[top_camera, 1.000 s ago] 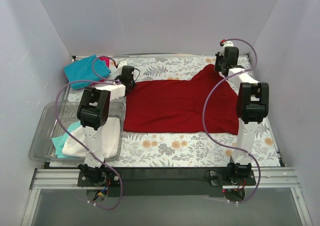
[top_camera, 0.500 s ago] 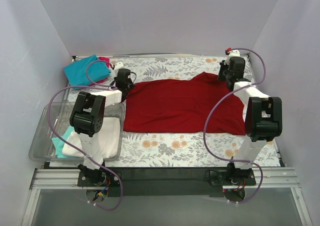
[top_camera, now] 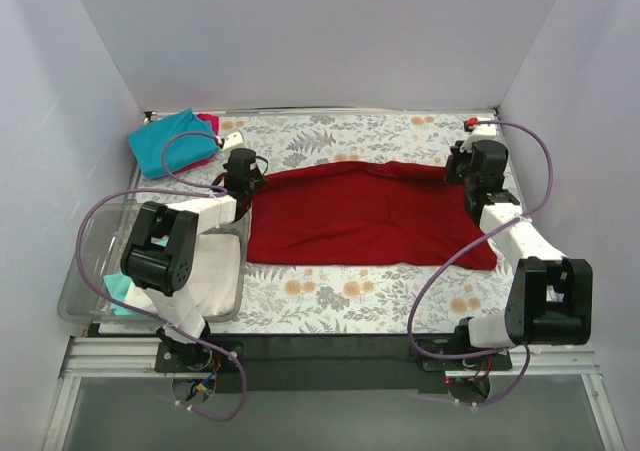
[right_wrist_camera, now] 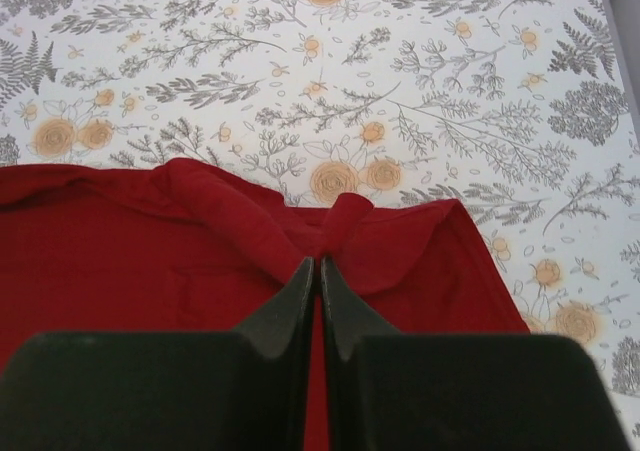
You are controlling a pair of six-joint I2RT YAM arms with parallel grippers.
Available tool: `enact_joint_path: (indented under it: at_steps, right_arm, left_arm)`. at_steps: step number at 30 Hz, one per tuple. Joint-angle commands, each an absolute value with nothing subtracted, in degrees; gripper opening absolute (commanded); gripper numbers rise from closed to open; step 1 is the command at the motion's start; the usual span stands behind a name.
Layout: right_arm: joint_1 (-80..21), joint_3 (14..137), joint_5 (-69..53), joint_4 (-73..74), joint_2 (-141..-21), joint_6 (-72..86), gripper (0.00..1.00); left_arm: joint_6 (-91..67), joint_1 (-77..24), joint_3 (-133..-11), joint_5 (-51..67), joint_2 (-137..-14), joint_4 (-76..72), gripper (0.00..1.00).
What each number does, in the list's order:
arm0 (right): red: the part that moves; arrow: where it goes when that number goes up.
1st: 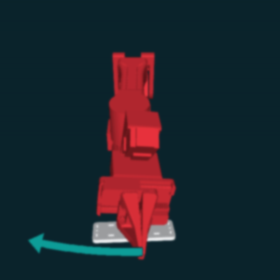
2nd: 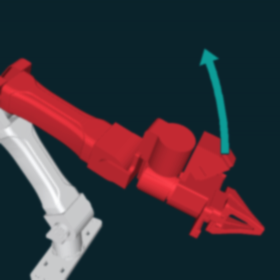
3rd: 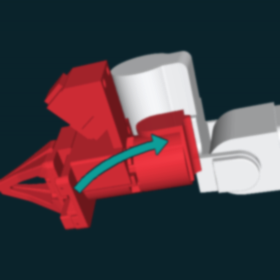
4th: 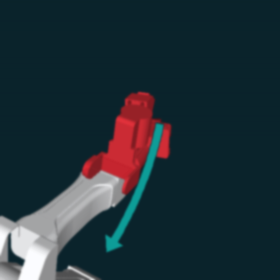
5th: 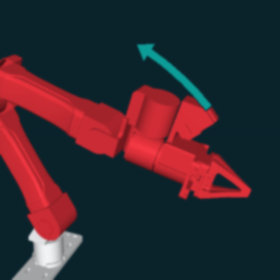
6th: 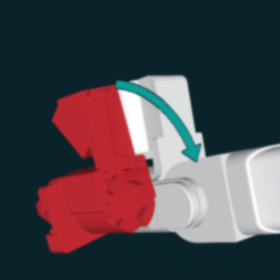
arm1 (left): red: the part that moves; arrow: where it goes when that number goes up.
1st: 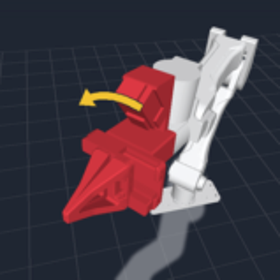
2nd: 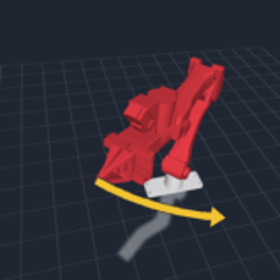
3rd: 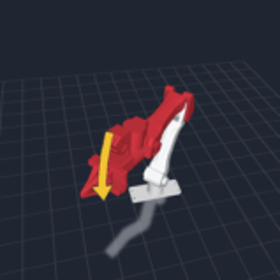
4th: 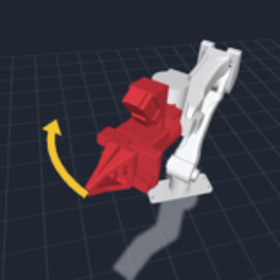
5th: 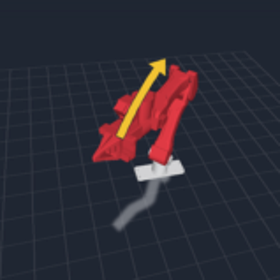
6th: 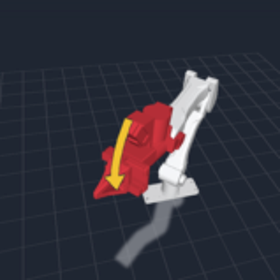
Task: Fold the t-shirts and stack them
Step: Fold the tshirt
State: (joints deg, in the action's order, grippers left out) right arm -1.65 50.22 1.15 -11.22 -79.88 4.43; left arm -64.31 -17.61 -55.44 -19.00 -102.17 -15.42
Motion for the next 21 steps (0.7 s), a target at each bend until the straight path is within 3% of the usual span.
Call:
enact_joint_path:
  at_steps: [1,21]
  right_arm:
    - [-1.93,46.77,2.89,-12.31,-74.80,4.40,0.01]
    - [-1.85,36.22,12.83,-3.34,-57.22,3.78,0.01]
  left_arm:
    - [-63.28,-18.54,-53.44,-20.39,-97.12,-15.38,0.00]
    - [-67.50,-21.18,-41.66,-28.65,-84.11,-8.79,0.00]
